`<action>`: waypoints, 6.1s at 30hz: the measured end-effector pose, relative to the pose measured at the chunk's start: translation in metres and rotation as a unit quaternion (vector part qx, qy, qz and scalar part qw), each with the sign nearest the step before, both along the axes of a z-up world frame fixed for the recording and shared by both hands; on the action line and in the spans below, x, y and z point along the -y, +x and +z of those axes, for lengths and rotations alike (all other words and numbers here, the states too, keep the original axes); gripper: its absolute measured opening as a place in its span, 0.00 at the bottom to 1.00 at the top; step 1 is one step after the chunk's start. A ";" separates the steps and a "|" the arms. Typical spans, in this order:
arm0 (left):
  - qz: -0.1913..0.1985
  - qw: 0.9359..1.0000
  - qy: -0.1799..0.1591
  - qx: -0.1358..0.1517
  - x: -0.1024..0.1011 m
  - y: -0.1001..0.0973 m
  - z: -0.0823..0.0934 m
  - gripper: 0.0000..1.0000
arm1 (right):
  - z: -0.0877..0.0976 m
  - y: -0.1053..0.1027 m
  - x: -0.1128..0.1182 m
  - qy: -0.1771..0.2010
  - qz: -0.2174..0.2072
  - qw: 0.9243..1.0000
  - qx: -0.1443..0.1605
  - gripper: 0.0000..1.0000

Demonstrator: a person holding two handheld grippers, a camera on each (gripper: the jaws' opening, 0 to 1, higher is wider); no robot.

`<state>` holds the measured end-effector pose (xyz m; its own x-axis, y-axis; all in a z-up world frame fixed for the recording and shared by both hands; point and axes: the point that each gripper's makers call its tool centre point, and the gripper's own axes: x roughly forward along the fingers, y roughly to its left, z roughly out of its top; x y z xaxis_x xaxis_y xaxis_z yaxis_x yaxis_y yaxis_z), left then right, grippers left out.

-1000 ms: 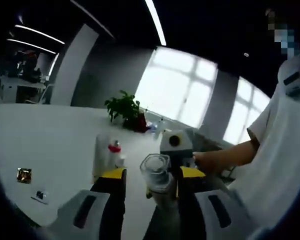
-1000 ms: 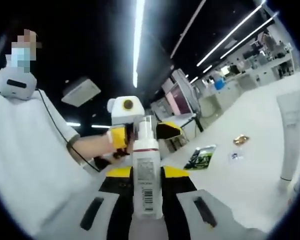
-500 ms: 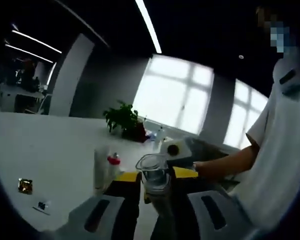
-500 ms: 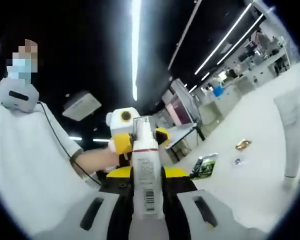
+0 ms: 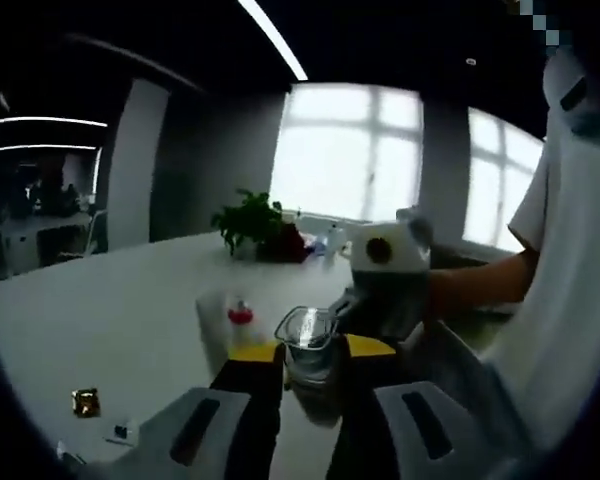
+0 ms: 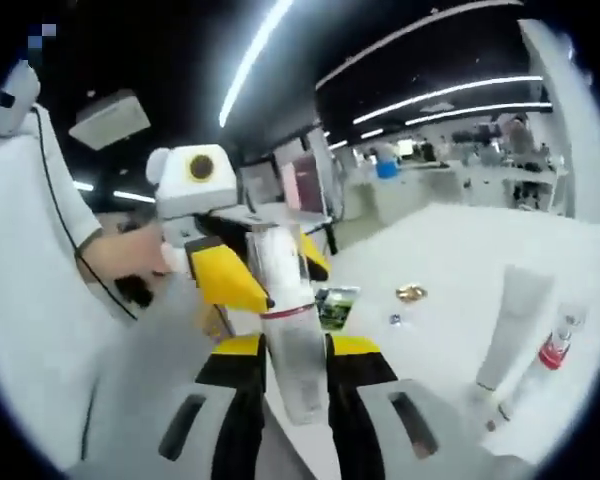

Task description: Arrange the skincare products in the storage area until every visible bottle or jar stands upright without overlapping.

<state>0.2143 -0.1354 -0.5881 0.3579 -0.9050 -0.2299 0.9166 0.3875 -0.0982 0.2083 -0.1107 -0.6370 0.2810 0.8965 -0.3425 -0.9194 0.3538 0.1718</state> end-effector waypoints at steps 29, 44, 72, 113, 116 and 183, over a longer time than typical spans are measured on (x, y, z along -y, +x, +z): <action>-0.014 0.993 0.116 0.003 0.019 0.016 -0.062 0.21 | -0.065 0.018 0.023 -0.120 -0.020 0.992 0.026 0.21; 0.004 0.989 0.145 -0.019 0.025 0.039 -0.110 0.21 | -0.111 0.040 0.029 -0.169 -0.009 0.986 0.001 0.21; 0.017 0.985 0.166 -0.038 0.032 0.065 -0.149 0.21 | -0.152 0.065 0.036 -0.193 -0.006 0.981 -0.004 0.21; -0.016 0.979 0.200 -0.035 0.021 0.058 -0.174 0.23 | -0.126 0.055 0.131 -0.237 -0.157 0.957 -0.067 0.52; -0.018 0.979 0.199 -0.033 0.021 0.062 -0.175 0.23 | -0.117 0.055 0.135 -0.214 -0.176 0.958 -0.068 0.53; -0.107 0.982 0.152 0.024 0.088 0.137 -0.180 0.20 | -0.069 0.045 0.155 -0.057 -0.290 0.955 0.014 0.99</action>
